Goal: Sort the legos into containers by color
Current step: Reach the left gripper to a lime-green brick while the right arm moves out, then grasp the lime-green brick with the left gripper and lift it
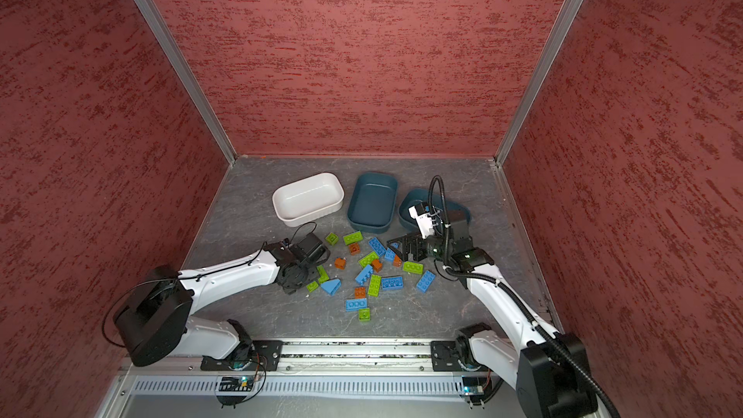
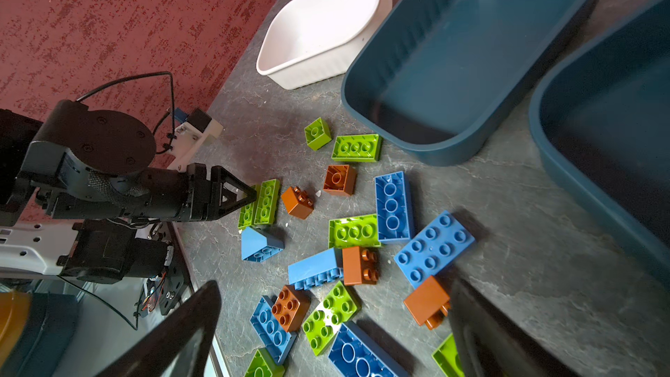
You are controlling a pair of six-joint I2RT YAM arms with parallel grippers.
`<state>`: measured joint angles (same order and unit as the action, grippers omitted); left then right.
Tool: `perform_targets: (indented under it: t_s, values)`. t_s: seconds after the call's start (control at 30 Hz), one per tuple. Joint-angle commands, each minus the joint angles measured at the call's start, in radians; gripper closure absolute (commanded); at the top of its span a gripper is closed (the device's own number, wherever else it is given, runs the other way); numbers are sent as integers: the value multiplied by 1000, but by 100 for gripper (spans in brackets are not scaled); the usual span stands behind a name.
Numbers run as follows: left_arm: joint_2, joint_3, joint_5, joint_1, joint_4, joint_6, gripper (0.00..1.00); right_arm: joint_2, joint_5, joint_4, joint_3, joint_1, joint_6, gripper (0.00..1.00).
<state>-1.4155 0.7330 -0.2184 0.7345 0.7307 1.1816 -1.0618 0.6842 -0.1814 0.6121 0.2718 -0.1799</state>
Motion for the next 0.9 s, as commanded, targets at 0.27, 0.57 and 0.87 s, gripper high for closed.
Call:
perform_targets:
  t_s: [0.27,0.57,0.87]
  values:
    - [-62,15,-1,16,-12,1,52,-1,21,7,-22,7,13,1]
    - [-38,50,-24,26,52,-45,71,24,29,6,-26,6,0,1]
    - [3,248,-103,-83,175,-406,71,66,195,142,-27,53,-84,1]
